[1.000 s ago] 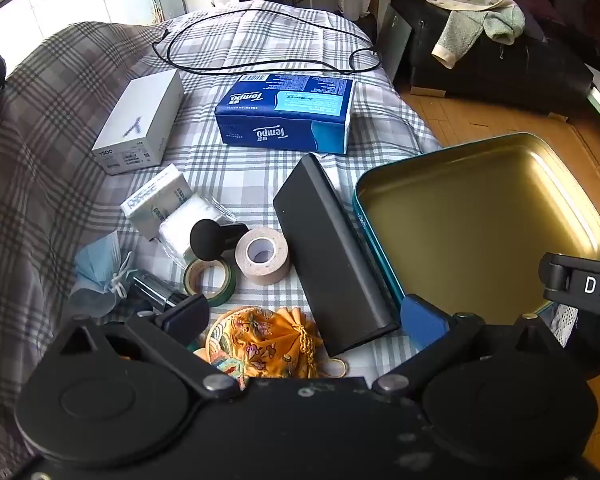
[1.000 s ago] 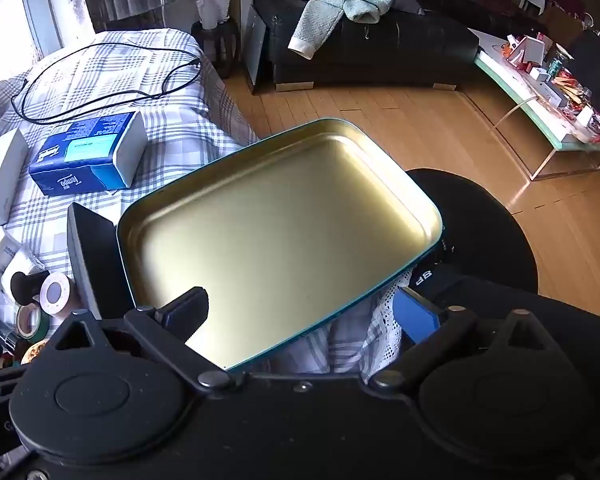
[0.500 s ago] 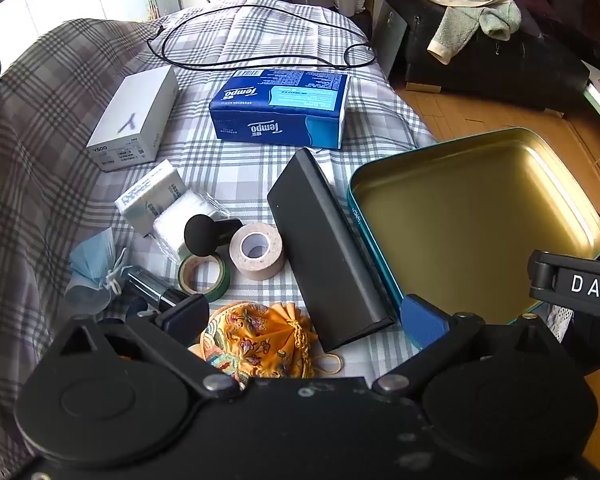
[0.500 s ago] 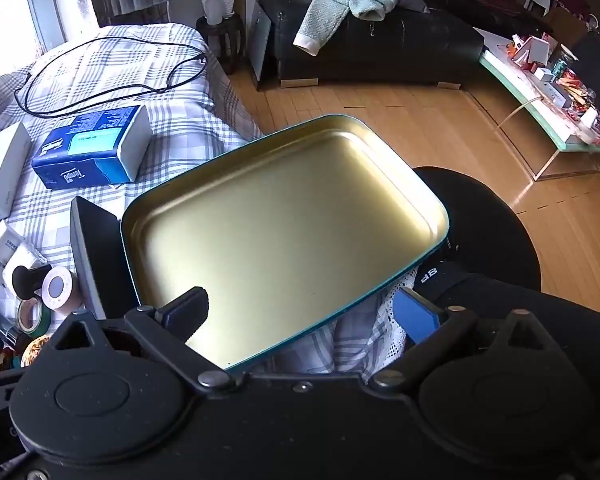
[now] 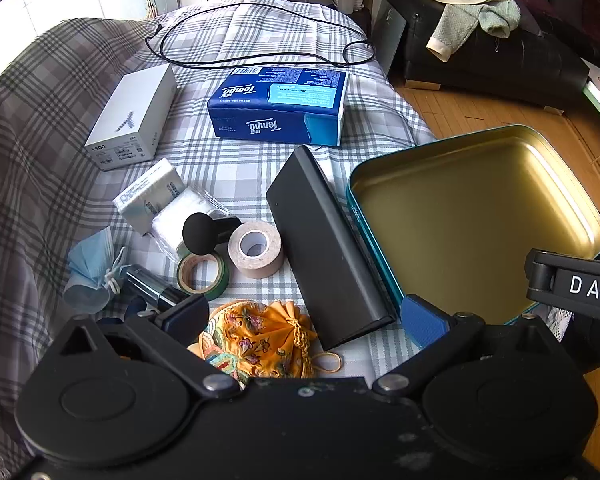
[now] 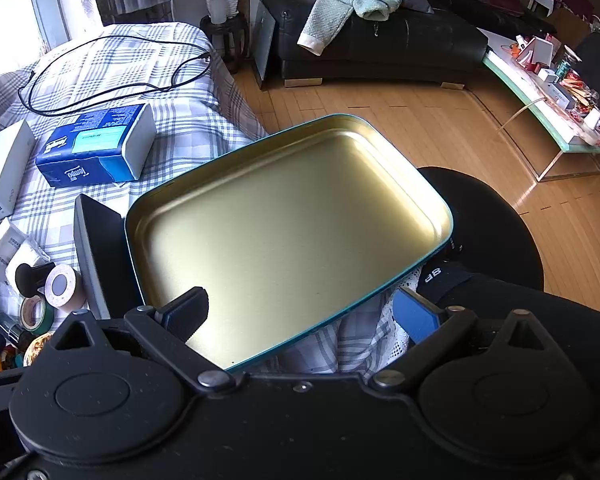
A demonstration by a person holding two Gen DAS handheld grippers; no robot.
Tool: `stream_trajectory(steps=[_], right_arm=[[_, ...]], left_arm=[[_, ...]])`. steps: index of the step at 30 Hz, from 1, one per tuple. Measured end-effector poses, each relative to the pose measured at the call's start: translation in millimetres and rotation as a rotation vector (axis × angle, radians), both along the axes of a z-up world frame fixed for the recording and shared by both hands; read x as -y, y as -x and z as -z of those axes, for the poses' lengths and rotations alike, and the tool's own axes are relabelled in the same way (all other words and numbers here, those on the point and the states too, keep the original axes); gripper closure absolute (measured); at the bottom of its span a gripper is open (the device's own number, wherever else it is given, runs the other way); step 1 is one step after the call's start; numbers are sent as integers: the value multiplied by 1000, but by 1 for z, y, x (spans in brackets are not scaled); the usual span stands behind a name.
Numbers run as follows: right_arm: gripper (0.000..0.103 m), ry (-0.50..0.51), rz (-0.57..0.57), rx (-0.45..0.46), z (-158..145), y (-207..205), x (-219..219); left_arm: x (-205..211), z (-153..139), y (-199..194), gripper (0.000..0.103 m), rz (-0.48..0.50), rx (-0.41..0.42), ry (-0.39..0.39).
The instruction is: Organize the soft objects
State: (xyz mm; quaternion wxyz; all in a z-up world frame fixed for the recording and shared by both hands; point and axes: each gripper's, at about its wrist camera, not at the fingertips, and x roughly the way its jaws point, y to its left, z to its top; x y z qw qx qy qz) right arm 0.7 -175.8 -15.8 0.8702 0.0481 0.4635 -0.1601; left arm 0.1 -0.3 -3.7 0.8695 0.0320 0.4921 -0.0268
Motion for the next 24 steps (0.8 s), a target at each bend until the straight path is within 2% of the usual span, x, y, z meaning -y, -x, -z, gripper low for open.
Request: stream_trajectory(steps=[24], right_arm=[[8, 1, -5, -4, 0, -1, -4]], left_arm=[[-1, 2, 0, 0, 0, -3, 1]])
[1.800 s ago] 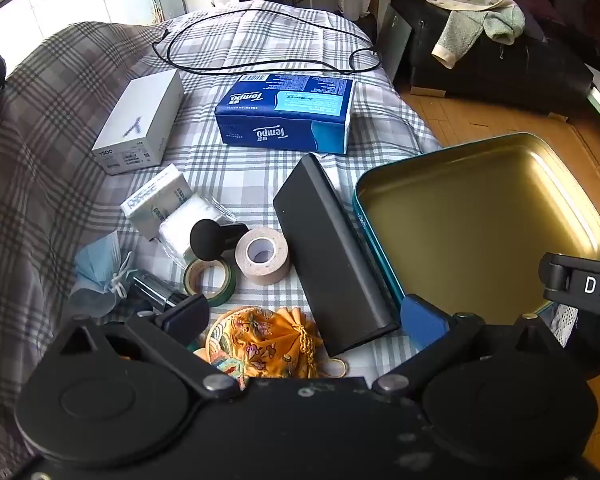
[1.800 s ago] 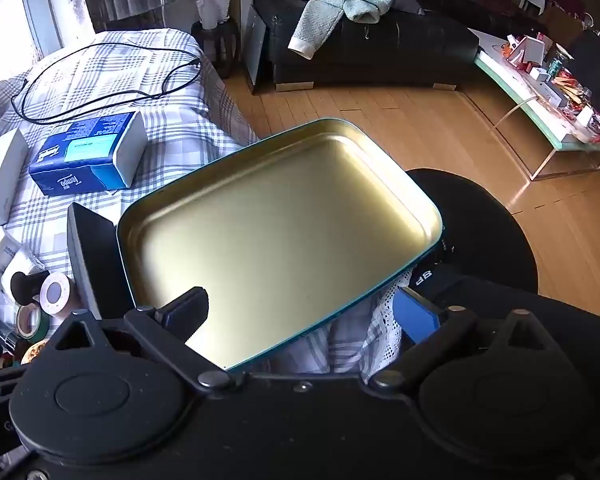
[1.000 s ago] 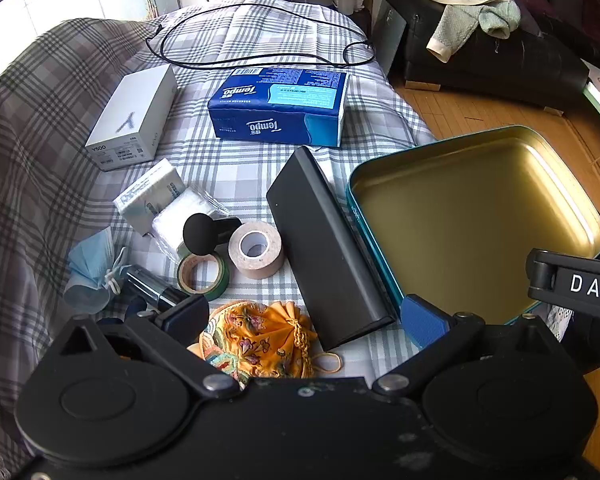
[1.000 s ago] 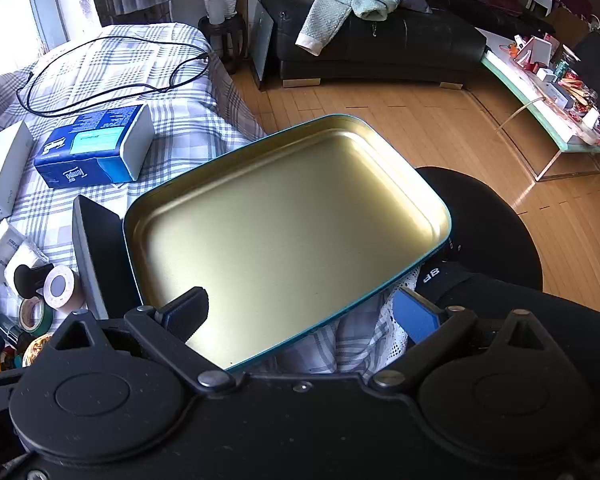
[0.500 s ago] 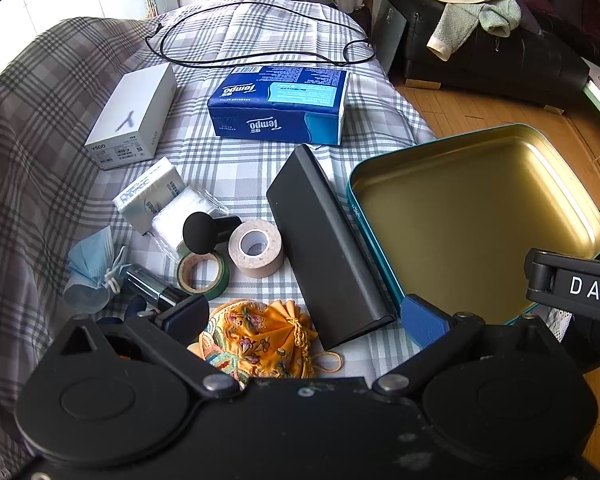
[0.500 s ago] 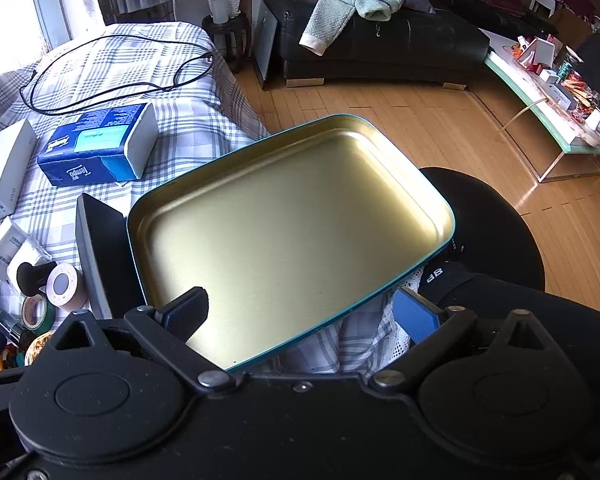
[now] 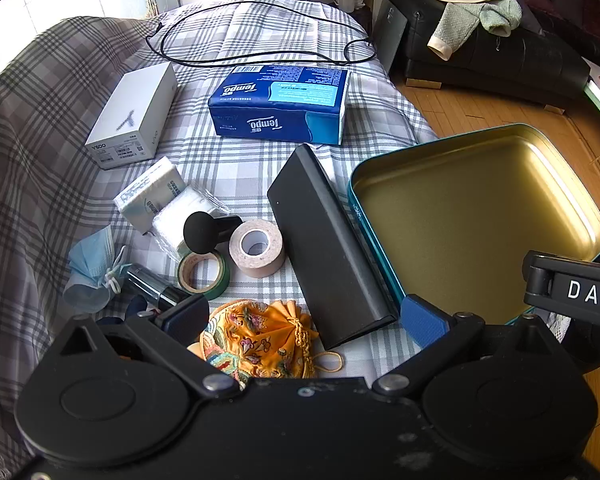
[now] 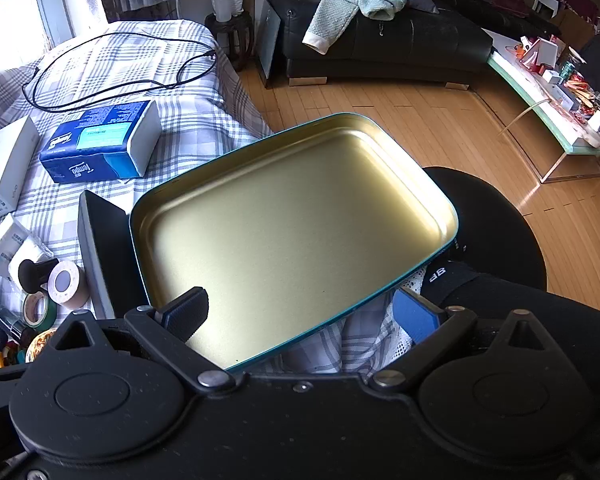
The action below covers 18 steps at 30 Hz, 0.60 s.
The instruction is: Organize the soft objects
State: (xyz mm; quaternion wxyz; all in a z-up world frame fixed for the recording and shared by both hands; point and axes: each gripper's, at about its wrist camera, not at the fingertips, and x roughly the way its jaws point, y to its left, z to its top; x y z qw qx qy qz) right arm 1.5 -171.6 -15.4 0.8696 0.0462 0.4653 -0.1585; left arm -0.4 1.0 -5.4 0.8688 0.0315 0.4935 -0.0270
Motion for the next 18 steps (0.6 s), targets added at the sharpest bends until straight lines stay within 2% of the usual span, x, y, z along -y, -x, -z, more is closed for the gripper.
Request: stream_trajectory(steps=[18], right_arm=[[8, 1, -16, -11, 1, -1, -1]], left_arm=[[0, -2, -3, 0, -5, -9, -1]])
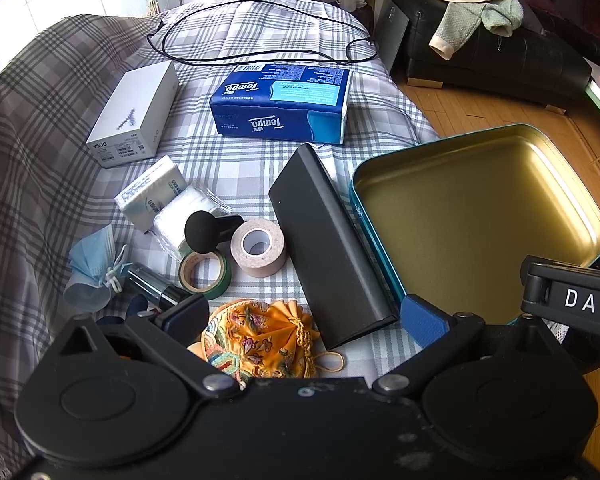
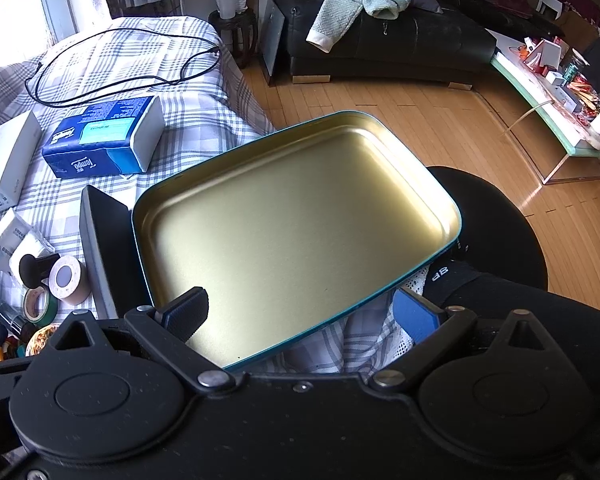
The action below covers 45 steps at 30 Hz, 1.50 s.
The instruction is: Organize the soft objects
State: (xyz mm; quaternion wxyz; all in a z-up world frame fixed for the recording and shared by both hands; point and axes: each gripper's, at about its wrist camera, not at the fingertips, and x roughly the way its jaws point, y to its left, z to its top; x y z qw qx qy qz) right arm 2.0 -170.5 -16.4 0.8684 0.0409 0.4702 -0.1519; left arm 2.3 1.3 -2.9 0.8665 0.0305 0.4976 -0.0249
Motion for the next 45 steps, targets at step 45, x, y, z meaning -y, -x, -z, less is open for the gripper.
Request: stream_trajectory(steps=[45], right_arm=[[16, -54, -351, 130, -13, 20, -69]], left_arm=[[-166, 4, -2, 1, -332, 27, 74]])
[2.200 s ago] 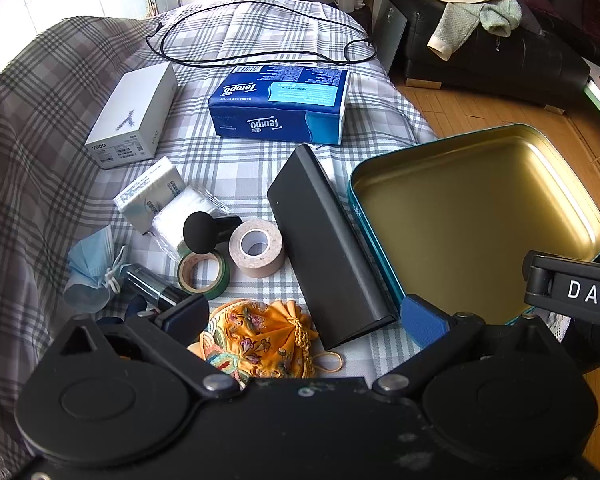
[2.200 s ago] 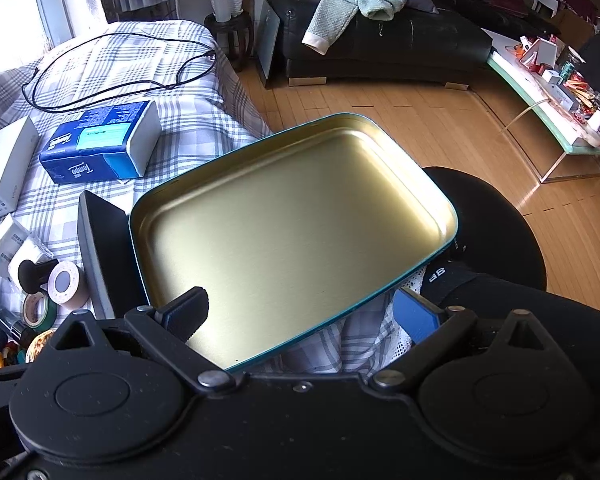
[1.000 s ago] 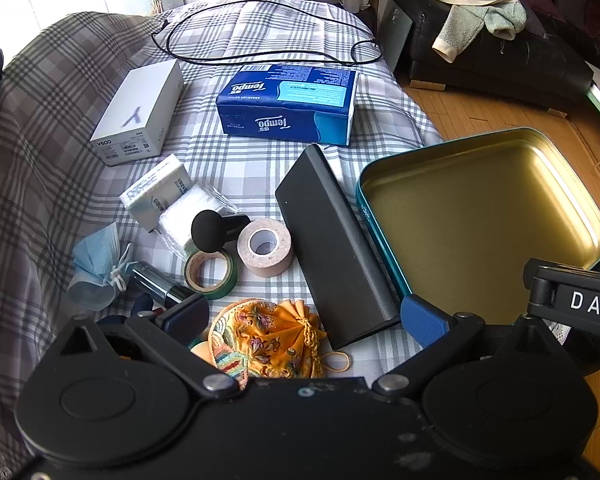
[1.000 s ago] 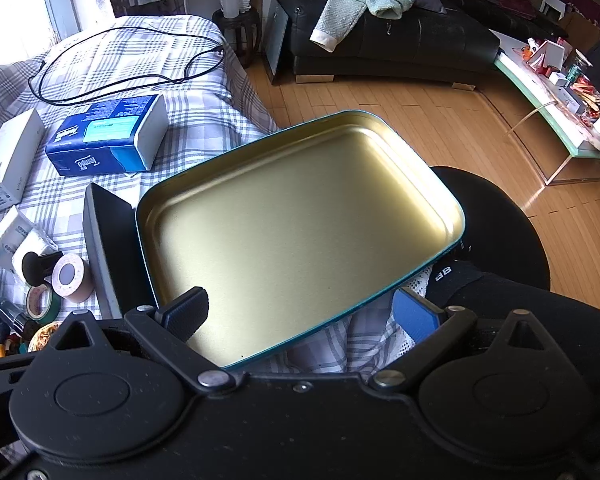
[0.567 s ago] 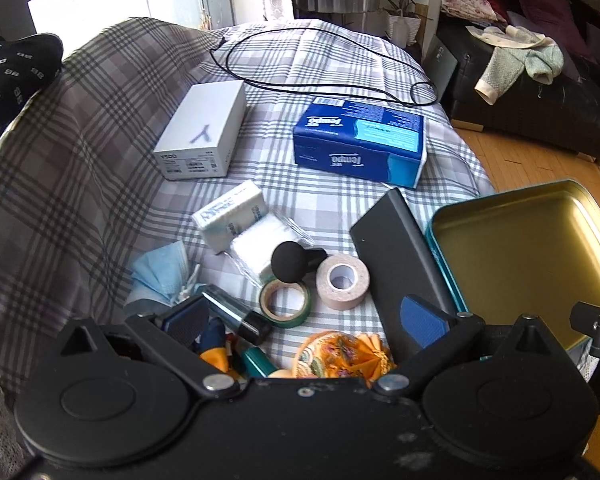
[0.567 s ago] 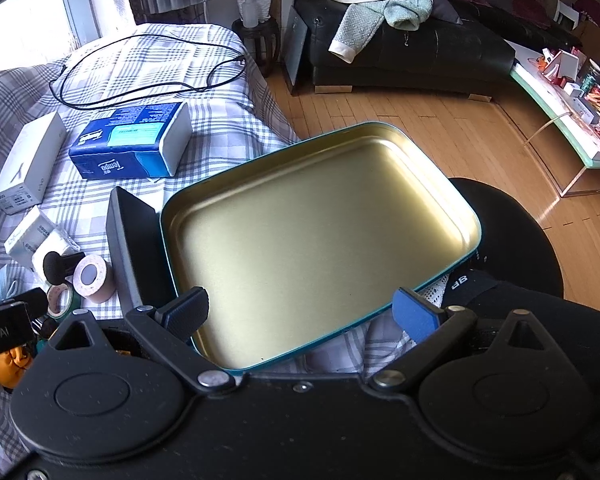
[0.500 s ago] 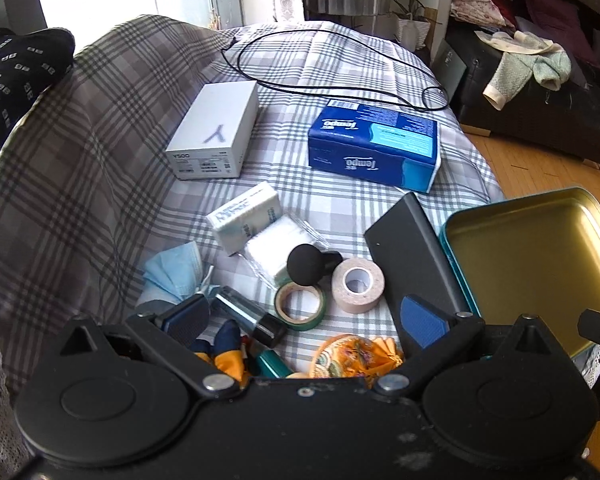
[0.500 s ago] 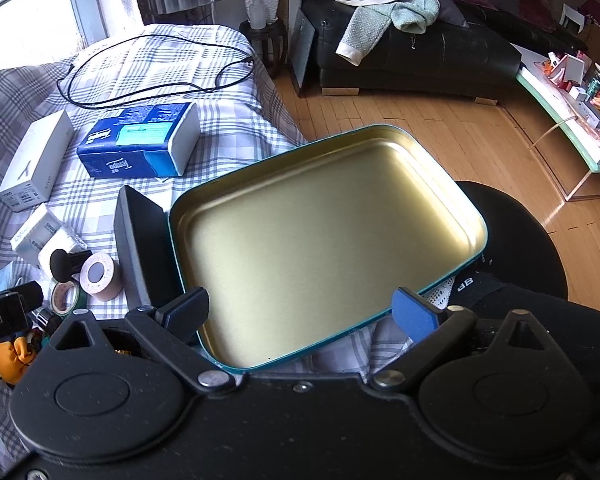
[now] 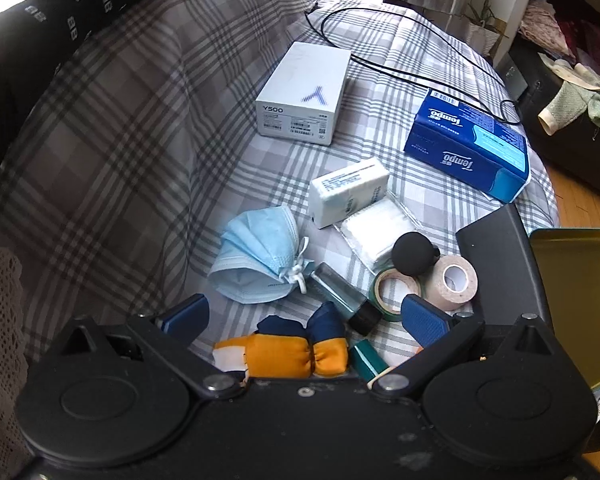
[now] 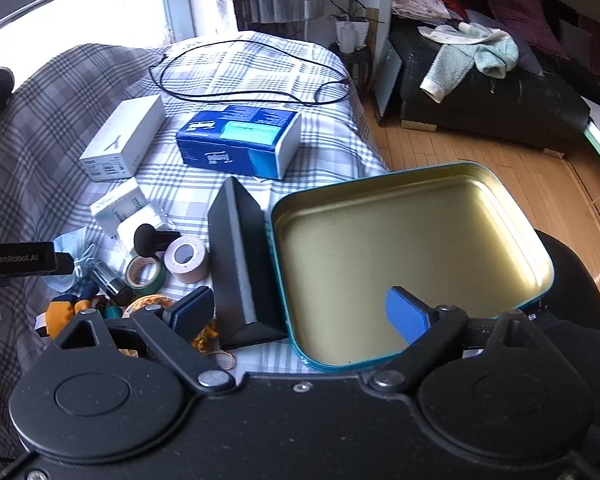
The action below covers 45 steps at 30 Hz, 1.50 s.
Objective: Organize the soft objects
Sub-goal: 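Grasp the orange-and-navy plush doll with the left tool while the right tool grasps the embroidered pouch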
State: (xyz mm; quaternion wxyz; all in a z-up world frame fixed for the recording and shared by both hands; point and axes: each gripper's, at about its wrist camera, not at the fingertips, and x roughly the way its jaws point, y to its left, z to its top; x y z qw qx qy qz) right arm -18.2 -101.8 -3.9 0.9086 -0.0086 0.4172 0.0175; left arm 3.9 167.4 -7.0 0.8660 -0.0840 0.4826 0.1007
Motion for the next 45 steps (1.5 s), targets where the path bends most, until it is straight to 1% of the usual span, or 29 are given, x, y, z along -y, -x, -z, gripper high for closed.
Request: stream_trajectory(steps=[4, 8, 12, 14, 16, 18, 20, 23, 27, 30, 33, 36, 37, 41, 44, 45], right_arm=[[24, 28, -54, -1, 5, 7, -15], [26, 77, -114, 29, 6, 15, -36], [26, 105, -162, 59, 5, 20, -55], [27, 110, -170, 45, 8, 18, -61], [36, 121, -179, 6, 15, 14, -67], [41, 133, -183, -45, 22, 10, -70], [43, 132, -186, -90, 28, 8, -71], [47, 104, -194, -108, 31, 8, -73], [47, 67, -209, -102, 33, 4, -79], [45, 49, -217, -127, 40, -3, -85], [42, 41, -201, -139, 47, -10, -89], [42, 30, -190, -155, 54, -14, -92], [40, 26, -185, -161, 56, -16, -92], [38, -13, -154, -191, 65, -24, -92], [31, -61, -125, -211, 71, -31, -90], [30, -73, -117, -218, 73, -33, -90]], left_arm=[[-13, 4, 2, 1, -25, -18, 32], [-22, 16, 1, 1, -47, -58, 69], [-26, 30, 0, 1, -82, -105, 86], [-26, 37, -2, 1, -86, -123, 90], [-25, 42, -3, 1, -90, -139, 85], [-23, 47, -4, 1, -95, -153, 81], [-21, 51, -4, 1, -99, -163, 81], [-19, 54, -5, 1, -113, -171, 86], [-19, 59, -7, 1, -135, -184, 87], [-21, 64, -8, 1, -150, -201, 93], [-24, 67, -9, 1, -159, -208, 103], [-25, 68, -9, 1, -168, -210, 98], [-26, 68, -9, 1, -169, -210, 104], [-26, 70, -11, 1, -165, -213, 107], [-26, 71, -10, 1, -162, -218, 113], [-26, 71, -11, 1, -163, -218, 114]])
